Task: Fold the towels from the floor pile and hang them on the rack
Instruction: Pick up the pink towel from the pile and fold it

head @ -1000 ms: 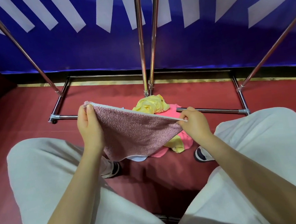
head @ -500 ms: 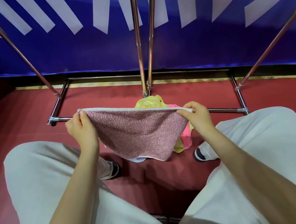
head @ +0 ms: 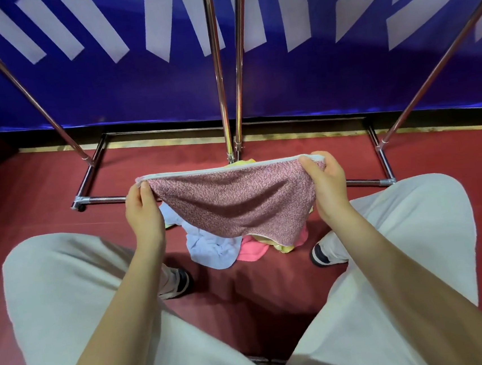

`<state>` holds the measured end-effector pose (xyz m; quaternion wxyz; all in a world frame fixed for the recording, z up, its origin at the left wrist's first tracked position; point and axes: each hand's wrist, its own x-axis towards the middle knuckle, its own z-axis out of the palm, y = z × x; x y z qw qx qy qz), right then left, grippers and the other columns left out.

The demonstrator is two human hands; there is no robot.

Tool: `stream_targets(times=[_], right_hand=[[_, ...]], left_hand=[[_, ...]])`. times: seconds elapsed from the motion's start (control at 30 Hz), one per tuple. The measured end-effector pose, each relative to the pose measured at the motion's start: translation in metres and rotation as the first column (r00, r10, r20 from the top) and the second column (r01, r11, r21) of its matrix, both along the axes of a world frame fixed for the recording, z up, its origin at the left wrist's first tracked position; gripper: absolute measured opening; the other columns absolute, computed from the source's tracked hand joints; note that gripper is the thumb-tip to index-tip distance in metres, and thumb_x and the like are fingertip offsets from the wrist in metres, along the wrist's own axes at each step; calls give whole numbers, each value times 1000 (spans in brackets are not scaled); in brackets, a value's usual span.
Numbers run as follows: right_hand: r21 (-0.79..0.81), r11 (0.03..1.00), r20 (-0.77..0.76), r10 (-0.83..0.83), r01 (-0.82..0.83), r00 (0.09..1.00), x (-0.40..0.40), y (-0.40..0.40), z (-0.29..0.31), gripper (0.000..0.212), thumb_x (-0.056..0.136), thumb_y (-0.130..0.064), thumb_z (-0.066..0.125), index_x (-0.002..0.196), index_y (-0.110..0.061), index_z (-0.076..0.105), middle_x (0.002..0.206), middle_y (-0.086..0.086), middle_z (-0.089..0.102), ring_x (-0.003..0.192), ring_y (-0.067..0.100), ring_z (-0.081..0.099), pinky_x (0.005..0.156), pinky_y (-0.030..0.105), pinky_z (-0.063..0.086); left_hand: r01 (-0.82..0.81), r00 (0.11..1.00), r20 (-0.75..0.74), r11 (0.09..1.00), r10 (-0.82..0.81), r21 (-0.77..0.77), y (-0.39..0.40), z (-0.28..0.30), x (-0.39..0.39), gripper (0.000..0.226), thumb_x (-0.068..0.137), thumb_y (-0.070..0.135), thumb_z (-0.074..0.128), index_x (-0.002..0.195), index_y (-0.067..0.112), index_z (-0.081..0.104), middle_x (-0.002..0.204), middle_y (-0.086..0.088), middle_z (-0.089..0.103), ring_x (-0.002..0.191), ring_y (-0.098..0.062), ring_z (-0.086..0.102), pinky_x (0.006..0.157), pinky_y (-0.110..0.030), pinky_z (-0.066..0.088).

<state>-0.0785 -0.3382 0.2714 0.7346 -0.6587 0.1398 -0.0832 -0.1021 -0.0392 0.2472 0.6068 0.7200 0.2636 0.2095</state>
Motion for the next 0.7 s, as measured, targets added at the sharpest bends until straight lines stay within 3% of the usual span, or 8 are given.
stream_targets(times=[0.2, 0.3, 0.37, 0.47, 0.6, 0.7], right_hand=[[56, 997, 3, -54, 54, 999, 5, -1, 4, 11, 88, -12, 64, 84, -18, 57, 81, -1, 56, 79, 15, 51, 74, 30, 42], [-44, 995, 26, -90, 91, 996, 7, -1, 3, 11, 88, -16, 64, 83, -21, 56, 80, -4, 56, 78, 11, 52, 75, 27, 42], [-150, 980, 56, -126, 133, 990, 7, -2, 3, 10, 88, -17, 64, 84, -18, 54, 77, -7, 55, 70, 3, 50, 70, 20, 41], [-231, 941, 124, -225, 249, 966, 7, -6, 8, 19, 90, -20, 62, 78, -16, 48, 70, -10, 47, 60, -4, 41, 61, 14, 36], [-328, 898, 191, -241, 293, 951, 6, -9, 15, 24, 91, -21, 61, 76, -16, 43, 67, -11, 42, 58, -4, 38, 59, 12, 34], [-337, 897, 211, -225, 287, 951, 3, -8, 15, 23, 91, -21, 61, 77, -14, 44, 68, -10, 42, 59, -3, 37, 60, 12, 34]], left_hand=[[73, 990, 116, 993, -84, 91, -18, 13, 5, 21, 102, 26, 36, 89, 27, 52, 85, 16, 51, 81, -3, 46, 79, -27, 38], [139, 977, 130, 963, -172, 230, -28, 19, 11, 20, 103, 18, 36, 101, 17, 55, 92, 18, 53, 83, 7, 48, 80, -15, 37], [152, 969, 119, 901, -217, 406, -27, 20, 15, 21, 102, 16, 37, 105, 9, 57, 95, 10, 58, 87, -1, 50, 77, -19, 36], [130, 979, 42, 777, -197, 616, -12, 22, 23, 20, 102, 19, 39, 95, 8, 53, 85, -5, 58, 79, -23, 52, 68, -29, 27], [118, 990, -32, 708, -135, 696, -4, 22, 28, 22, 103, 24, 39, 94, 8, 52, 83, -18, 62, 78, -40, 56, 64, -38, 31], [110, 993, -32, 754, -118, 647, -7, 19, 25, 23, 103, 22, 38, 97, 6, 53, 79, -13, 60, 76, -37, 54, 63, -34, 26]])
